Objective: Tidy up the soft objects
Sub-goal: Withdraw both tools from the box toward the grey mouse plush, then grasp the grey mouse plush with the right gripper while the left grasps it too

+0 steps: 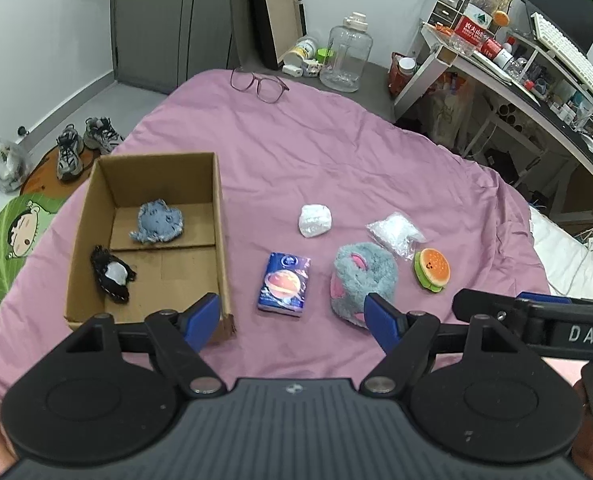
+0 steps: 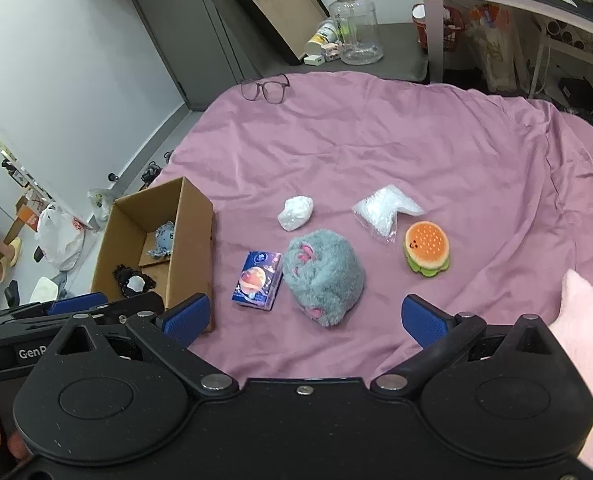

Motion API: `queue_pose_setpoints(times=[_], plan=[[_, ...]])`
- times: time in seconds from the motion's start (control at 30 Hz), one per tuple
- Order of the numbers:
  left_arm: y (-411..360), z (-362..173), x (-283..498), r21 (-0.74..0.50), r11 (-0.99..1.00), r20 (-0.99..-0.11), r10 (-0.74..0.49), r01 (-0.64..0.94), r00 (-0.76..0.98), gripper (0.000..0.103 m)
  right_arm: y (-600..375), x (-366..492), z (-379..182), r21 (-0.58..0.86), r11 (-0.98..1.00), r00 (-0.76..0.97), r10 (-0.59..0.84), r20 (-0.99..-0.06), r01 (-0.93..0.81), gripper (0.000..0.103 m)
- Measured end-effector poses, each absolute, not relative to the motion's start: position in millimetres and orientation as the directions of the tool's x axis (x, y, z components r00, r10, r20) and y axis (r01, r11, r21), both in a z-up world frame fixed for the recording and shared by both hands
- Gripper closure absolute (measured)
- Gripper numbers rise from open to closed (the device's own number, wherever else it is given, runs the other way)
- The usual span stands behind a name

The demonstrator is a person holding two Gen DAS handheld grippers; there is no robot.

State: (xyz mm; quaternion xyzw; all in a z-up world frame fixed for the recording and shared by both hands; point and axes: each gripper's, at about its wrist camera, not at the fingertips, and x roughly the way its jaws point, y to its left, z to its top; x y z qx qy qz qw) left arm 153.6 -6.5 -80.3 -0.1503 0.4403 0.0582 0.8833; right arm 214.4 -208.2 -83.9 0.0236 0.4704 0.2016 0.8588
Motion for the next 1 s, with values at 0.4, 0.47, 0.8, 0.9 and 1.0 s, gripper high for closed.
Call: queue_pose_setpoints(times=[0.4,0.47,0.8,0.9,1.0], plan=[[-21.2,-100.2,168.2,-0.243,0.933,-0.801,-0.039,-0.266,0.597,0.025,-233.1,234.5,-113.2,0.351,0.919,0.482,0.394,-0.783,-0.182,0.001],[-22.6,-106.9,174.8,-0.247,0.931,-0.806,-0.044,-0.267,0.590,0.025,-235.1,239.0,-118.8,0.354,0.920,0.482,0.391,-0.784,-0.170,0.002],[-27.0,-139.5,200.1,-0.281,0.921,-0.821,-0.085,-0.270,0.564,0.028,-241.2,267.3,-155.2,0.359,0.925,0.451,0.373,-0.811,-0.120,0.021],[-25.7,-145.5,205.8,-0.304,0.914,-0.815,-0.104,-0.267,0.571,0.029,-245.1,273.4,-161.7,0.384,0.918,0.441,0.385,-0.811,-0.097,0.021],[-24.2,-150.8,210.3,-0.314,0.912,-0.809,-0.113,-0.262,0.577,0.031,-243.1,278.4,-167.9,0.393,0.914,0.433,0.395,-0.810,-0.098,0.022]])
